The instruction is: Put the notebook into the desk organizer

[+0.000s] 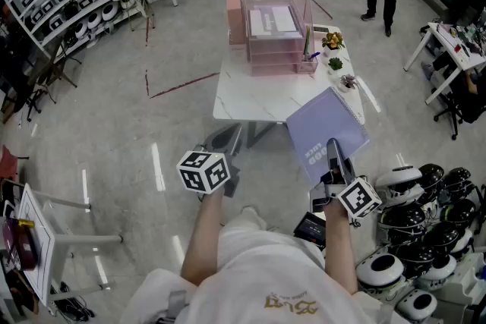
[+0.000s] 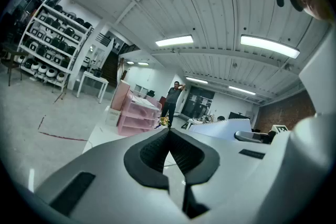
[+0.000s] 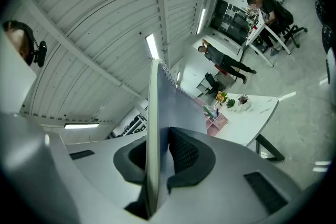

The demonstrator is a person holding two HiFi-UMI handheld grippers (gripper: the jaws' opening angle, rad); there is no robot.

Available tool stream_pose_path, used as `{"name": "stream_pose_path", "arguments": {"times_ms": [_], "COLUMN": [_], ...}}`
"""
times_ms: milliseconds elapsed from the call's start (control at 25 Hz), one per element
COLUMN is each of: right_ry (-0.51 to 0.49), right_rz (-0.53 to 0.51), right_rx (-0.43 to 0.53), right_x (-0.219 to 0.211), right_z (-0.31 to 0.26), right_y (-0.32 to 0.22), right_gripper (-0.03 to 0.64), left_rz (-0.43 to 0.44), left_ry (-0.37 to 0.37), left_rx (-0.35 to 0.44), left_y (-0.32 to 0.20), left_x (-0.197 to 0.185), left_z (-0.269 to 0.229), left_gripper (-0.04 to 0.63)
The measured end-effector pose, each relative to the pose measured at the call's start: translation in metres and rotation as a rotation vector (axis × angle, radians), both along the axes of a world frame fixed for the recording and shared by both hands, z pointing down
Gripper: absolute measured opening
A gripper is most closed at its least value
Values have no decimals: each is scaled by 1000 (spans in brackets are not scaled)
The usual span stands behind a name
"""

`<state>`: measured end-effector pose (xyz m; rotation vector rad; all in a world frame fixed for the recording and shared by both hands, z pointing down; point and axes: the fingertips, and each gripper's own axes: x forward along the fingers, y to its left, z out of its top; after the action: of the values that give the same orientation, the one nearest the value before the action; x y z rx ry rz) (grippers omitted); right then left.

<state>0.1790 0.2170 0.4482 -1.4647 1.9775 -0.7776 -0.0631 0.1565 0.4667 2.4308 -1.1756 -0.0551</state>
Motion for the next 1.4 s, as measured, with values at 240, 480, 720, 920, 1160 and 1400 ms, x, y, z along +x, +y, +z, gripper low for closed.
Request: {"name": "stream_pose_path", "arguments": {"times_ms": [240,480,720,920,1160,1400], "right_ry": [15,-13,62,203,279,392], "right_rz": [-10,-13,5,26,76,154], "right_rx": [16,2,-16,1,50,33], "right_x": [-4,-4,-5,-6,-1,9], "right_z": [-5,-1,-3,-12,-21,-19], "right_y": [3,1,-8,-25,-86,-173], "right_gripper": [48,51,52,50,42,41], "left_rz": [3,-1,-15,-21,-6,48], "left_ry": [-3,-4,-37,-24,-14,1], "left_rx": [3,-2,-4,-15,-17,-15], "left_y": [0,2,1,-16,-79,-190], "left_x": [-1,-4,-14,-17,-14,-5], "left_z": [-5,-2,-5,-5,3,2], "left_gripper": [18,18,18,18,18,18]}}
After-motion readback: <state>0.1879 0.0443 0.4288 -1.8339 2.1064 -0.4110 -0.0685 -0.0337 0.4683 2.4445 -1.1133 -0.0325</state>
